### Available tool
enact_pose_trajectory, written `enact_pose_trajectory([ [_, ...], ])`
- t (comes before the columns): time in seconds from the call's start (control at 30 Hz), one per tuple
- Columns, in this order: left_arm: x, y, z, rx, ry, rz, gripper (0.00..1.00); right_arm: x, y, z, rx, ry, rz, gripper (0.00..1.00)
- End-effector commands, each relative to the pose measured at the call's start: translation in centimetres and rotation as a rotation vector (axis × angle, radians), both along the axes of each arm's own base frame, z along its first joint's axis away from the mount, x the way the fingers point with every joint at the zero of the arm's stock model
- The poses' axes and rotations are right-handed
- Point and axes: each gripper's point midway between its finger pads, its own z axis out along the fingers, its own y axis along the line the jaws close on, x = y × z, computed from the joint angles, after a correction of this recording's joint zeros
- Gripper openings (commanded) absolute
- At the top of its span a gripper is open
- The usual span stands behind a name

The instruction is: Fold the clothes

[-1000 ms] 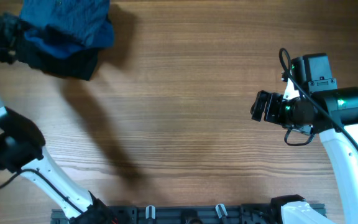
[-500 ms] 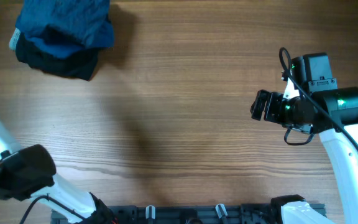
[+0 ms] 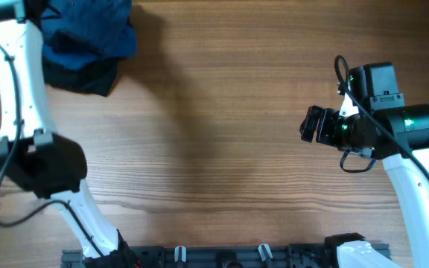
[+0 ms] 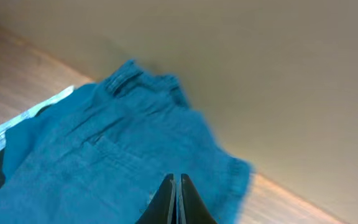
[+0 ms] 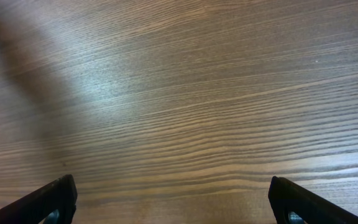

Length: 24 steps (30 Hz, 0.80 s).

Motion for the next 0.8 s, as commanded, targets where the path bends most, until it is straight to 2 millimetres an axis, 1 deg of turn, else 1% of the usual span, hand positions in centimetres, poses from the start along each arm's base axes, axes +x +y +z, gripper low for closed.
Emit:
enact_pose_trajectory([
  [0.0, 1.0, 2.7, -6.5, 0.119, 0.145, 0.020, 0.04, 0.1, 0.2, -0.2, 0.003, 0.005, 0.019, 1.00],
  [0.07, 1.2, 3.5, -9.3, 0.138, 0.205, 0.023, 0.04, 0.3, 0.2, -0.2, 0.004, -0.003, 0.019, 1.00],
  [0.1, 1.1, 4.1, -10.4, 0.144, 0.228, 0.039, 0.04, 0.3, 0.2, -0.1, 0.004, -0.005, 0.018, 1.00],
  [0.13, 1.0, 5.0, -11.8, 0.155, 0.257, 0.066, 0.04, 0.3, 0.2, -0.2, 0.004, -0.004, 0.018, 1.00],
  [0.17, 0.9, 5.7, -12.6, 0.162, 0.273, 0.083, 0.04, 0.3, 0.2, -0.1, 0.004, -0.004, 0.018, 1.00],
  [0.2, 0.6, 6.9, -13.5, 0.178, 0.296, 0.116, 0.04, 0.3, 0.2, -0.2, 0.004, -0.001, 0.018, 1.00],
  [0.33, -0.4, 9.8, -15.9, 0.180, 0.349, 0.172, 0.04, 0.2, 0.2, -0.2, 0.003, 0.003, 0.019, 1.00],
  [0.43, -1.2, 11.5, -16.5, 0.171, 0.370, 0.199, 0.04, 0.3, 0.2, -0.2, 0.003, -0.002, 0.019, 1.00],
  [0.57, -2.0, 12.8, -16.4, 0.162, 0.380, 0.225, 0.04, 0.2, 0.2, -0.2, 0.003, 0.000, 0.019, 1.00],
  [0.63, -2.1, 12.8, -15.6, 0.164, 0.366, 0.227, 0.04, 0.2, 0.2, -0.2, 0.003, 0.000, 0.019, 1.00],
  [0.7, -1.7, 12.1, -13.4, 0.172, 0.321, 0.219, 0.04, 0.2, 0.2, -0.2, 0.003, 0.003, 0.019, 1.00],
  [0.73, -1.4, 11.5, -11.8, 0.176, 0.285, 0.209, 0.04, 0.1, 0.2, -0.2, 0.003, 0.004, 0.019, 1.00],
  [0.77, -1.1, 10.8, -9.8, 0.179, 0.239, 0.200, 0.04, 0.1, 0.2, -0.2, 0.003, 0.004, 0.019, 1.00],
])
